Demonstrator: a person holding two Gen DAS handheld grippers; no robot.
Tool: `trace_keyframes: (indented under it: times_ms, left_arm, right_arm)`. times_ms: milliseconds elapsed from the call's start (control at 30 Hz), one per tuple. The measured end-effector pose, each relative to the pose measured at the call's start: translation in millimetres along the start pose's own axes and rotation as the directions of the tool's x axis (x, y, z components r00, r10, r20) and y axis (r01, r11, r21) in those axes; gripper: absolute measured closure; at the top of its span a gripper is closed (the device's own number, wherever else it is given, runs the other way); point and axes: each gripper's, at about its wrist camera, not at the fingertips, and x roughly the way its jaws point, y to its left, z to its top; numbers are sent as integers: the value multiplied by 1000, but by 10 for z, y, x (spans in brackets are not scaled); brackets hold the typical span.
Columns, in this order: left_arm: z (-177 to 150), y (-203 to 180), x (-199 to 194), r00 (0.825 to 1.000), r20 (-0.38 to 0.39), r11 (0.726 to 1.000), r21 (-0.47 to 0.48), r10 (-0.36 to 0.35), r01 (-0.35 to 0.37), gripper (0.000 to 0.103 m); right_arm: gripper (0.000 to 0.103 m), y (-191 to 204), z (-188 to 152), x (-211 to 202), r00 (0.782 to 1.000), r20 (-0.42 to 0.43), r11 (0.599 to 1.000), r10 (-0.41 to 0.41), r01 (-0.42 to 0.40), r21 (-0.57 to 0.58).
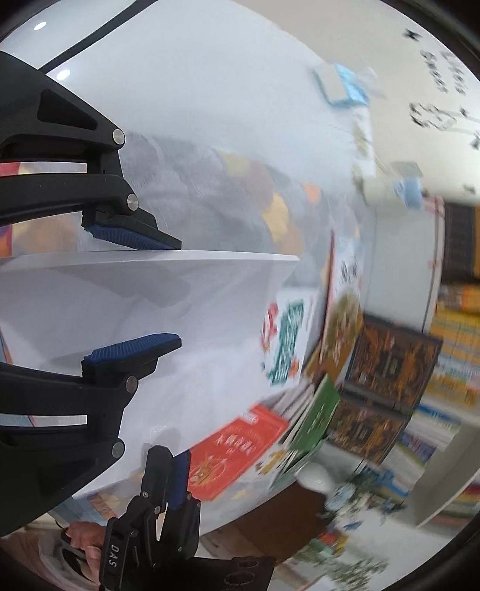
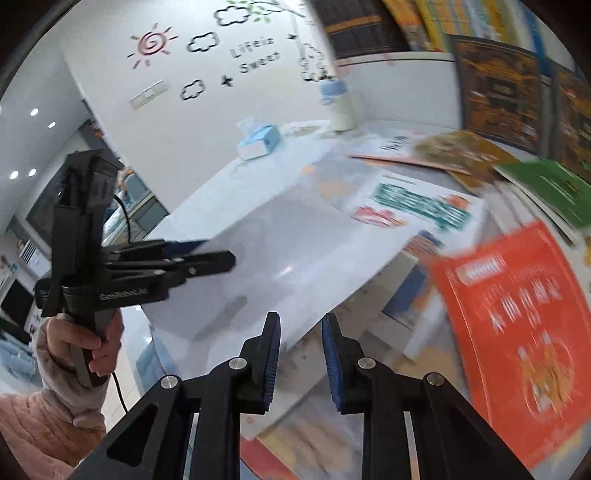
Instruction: Organize books
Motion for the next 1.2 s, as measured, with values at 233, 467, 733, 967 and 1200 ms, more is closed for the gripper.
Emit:
trace_keyframes:
  times_ms: [233, 467, 733, 967, 1200]
  left_arm:
    - [-132, 667, 113, 1000, -11, 989, -148, 8, -9, 63]
    - [-122, 960, 339, 999, -32, 986, -169, 10, -16, 63]
    - [-60, 903, 330, 991, -29, 988, -76, 131, -132, 61]
    - [-103, 887, 439, 989, -61, 989, -52, 134, -137, 59]
    - [-76, 864, 352, 984, -50, 984, -45, 171, -173, 59]
  right_arm:
    - [80, 180, 325, 563, 999, -40, 999, 35, -36, -21]
    - [81, 281, 286, 1122, 987, -144, 997, 78, -75, 22]
    - [80, 174, 134, 969, 990, -144, 998, -3, 12, 62]
    - [74, 378, 17, 1106, 979, -200, 999, -42, 42, -6]
    - [74, 315, 22, 1074, 981, -191, 1000, 4, -1, 19]
